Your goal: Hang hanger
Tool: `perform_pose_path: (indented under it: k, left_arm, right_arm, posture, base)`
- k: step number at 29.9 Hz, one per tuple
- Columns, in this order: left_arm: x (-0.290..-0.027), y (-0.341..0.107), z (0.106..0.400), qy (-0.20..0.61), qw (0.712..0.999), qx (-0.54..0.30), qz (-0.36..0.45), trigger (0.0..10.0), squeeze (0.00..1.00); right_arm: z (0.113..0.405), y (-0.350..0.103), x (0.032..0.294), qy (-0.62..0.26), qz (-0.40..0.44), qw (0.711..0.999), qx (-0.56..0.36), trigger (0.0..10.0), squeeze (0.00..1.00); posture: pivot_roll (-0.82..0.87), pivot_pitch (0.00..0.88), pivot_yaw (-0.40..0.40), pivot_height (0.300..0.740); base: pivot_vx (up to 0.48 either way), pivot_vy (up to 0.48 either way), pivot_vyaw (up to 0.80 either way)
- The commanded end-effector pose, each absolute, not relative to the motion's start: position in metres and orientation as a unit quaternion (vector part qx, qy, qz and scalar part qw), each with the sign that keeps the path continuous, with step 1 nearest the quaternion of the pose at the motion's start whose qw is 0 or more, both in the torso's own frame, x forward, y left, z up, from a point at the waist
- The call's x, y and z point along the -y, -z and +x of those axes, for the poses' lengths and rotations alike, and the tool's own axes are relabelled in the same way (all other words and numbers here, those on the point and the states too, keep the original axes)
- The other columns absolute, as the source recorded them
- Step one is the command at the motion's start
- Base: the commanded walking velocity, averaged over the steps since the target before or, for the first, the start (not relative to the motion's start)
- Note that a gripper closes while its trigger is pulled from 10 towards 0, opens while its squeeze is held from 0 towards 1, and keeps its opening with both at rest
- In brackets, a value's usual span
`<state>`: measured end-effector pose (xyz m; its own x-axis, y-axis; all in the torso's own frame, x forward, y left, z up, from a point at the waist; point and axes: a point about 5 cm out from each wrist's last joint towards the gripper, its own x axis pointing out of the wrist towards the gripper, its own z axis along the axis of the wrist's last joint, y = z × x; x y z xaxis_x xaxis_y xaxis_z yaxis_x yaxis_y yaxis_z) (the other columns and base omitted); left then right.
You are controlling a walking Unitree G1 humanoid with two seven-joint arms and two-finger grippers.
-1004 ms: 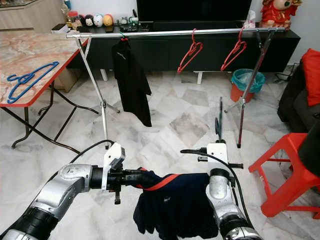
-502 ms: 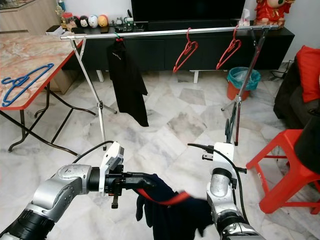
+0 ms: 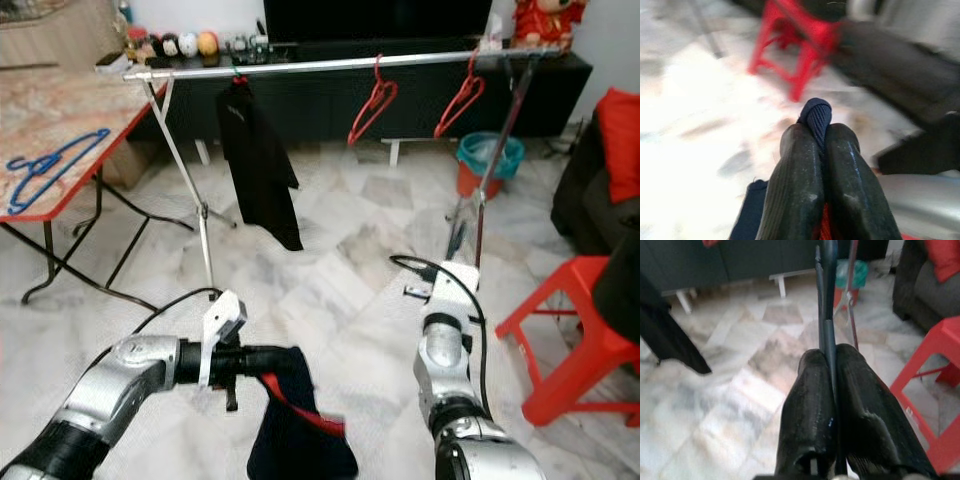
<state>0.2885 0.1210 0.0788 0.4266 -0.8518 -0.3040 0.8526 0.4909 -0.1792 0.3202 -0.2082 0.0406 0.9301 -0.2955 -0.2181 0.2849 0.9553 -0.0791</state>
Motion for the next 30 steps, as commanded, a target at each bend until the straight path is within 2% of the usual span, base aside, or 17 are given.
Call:
perform_pose_path:
  k: [1, 3, 4, 6, 9, 18, 21, 30]
  left_arm:
    - [-0.136, -0.081, 0.303, 0.427, 0.890, -0.160, 0.021, 10.0, 0.00]
    - [-0.155, -0.069, 0.312, 0.315, 0.935, -0.161, -0.001, 10.0, 0.00]
    - [-0.174, -0.059, 0.315, 0.220, 0.960, -0.172, -0.027, 10.0, 0.00]
    - [-0.195, -0.050, 0.315, 0.132, 0.975, -0.176, -0.025, 10.0, 0.00]
    - [-0.214, -0.045, 0.311, 0.069, 0.983, -0.169, -0.027, 10.0, 0.00]
    - [-0.248, -0.028, 0.294, -0.037, 0.985, -0.164, -0.029, 10.0, 0.00]
    - [-0.259, -0.018, 0.283, -0.059, 0.981, -0.186, -0.022, 10.0, 0.00]
    - [-0.257, -0.013, 0.281, -0.065, 0.978, -0.188, -0.061, 10.0, 0.00]
  right_arm:
    - [0.312, -0.028, 0.207, 0.134, -0.017, 0.981, -0.142, 10.0, 0.00]
    - [0.294, -0.010, 0.211, 0.133, -0.021, 0.976, -0.174, 10.0, 0.00]
    - [0.279, 0.005, 0.215, 0.134, -0.013, 0.970, -0.203, 10.0, 0.00]
    - [0.264, 0.018, 0.216, 0.124, -0.014, 0.965, -0.230, 10.0, 0.00]
    - [0.252, 0.027, 0.219, 0.122, 0.000, 0.961, -0.249, 10.0, 0.00]
    - [0.227, 0.043, 0.228, 0.145, 0.002, 0.948, -0.283, 10.0, 0.00]
    - [0.221, 0.048, 0.228, 0.148, 0.000, 0.944, -0.295, 10.0, 0.00]
    - [0.215, 0.051, 0.230, 0.173, 0.036, 0.938, -0.298, 10.0, 0.00]
  posture:
    - [0.05, 0.000, 0.062, 0.740]
    - [0.04, 0.000, 0.060, 0.740]
    - [0.04, 0.000, 0.061, 0.740]
    - [0.03, 0.000, 0.060, 0.740]
    - [0.02, 0.000, 0.060, 0.740]
    - [0.03, 0.000, 0.060, 0.740]
    - [0.03, 0.000, 0.061, 0.740]
    - [0.03, 0.000, 0.072, 0.740]
  base:
    - [0.000, 0.000, 0.00]
    - [0.000, 0.000, 0.00]
    - [0.000, 0.000, 0.00]
    - [0.000, 0.000, 0.00]
    - [0.000, 0.000, 0.00]
    - [0.000, 0.000, 0.00]
    - [0.000, 0.000, 0.00]
    - [0.000, 0.000, 0.00]
